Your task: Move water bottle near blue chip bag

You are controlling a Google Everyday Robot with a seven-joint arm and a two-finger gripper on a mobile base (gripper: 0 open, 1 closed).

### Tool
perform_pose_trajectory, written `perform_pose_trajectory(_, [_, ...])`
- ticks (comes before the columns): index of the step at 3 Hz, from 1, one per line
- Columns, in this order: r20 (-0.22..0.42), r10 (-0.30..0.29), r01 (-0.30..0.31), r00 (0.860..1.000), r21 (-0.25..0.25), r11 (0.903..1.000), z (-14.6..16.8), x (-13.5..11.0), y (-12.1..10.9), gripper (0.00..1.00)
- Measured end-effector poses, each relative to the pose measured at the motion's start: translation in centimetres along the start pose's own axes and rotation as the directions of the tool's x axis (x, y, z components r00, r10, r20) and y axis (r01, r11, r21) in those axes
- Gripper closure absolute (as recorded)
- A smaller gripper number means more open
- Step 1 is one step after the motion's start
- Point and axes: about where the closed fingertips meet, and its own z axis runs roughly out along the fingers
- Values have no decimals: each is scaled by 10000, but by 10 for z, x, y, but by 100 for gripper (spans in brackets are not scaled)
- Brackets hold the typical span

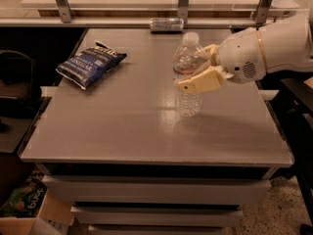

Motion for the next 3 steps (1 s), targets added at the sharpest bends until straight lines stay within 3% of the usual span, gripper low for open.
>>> perform_pose_trajectory(1, [31,-391,392,9992,-345,9986,14,-13,-8,100])
perform_pose_trajectory(3, [409,-1216,1256,9917,-1177,9851,61,-46,-40,100])
